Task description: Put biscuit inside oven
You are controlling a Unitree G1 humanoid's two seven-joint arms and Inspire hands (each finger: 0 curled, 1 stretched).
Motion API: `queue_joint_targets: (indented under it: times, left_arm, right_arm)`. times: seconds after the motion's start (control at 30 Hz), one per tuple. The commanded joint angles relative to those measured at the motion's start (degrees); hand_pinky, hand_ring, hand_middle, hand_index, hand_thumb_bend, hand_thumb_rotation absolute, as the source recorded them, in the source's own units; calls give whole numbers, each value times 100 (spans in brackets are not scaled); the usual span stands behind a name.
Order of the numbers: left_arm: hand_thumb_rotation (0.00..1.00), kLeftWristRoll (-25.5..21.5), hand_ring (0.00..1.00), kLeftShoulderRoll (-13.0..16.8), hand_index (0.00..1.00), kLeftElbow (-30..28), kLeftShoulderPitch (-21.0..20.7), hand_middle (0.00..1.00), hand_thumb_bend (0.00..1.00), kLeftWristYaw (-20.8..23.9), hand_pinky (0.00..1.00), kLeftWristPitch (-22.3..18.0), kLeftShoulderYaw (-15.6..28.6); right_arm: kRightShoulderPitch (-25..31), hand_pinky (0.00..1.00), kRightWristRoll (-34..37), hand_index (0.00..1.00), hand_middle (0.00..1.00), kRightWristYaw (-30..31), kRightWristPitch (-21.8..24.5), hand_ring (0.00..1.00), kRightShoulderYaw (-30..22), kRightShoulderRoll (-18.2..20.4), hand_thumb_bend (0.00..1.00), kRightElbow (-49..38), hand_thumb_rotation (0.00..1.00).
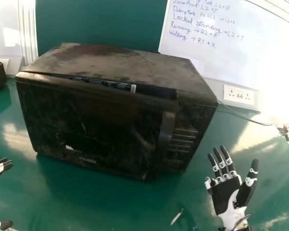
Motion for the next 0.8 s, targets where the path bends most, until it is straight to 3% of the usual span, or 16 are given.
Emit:
queue_joint_targets:
  times: [0.0,0.57,0.77]
  left_arm:
    - [100,173,100,21,100,36,14,100,92,123,100,-68,138]
    - [100,1009,100,-46,98,-338,67,100,89,610,100,144,374]
    - [100,1649,100,-116,98,-555,19,100,89,773,100,142,741]
  right_arm:
    - [-67,0,-37,100,100,19,-5,100,-73,32,100,23,82]
    - [-115,0,-100,100,100,34,11,100,-94,65,100,105,88]
    - [-114,0,-154,100,100,67,-9,100,-81,64,100,141,94]
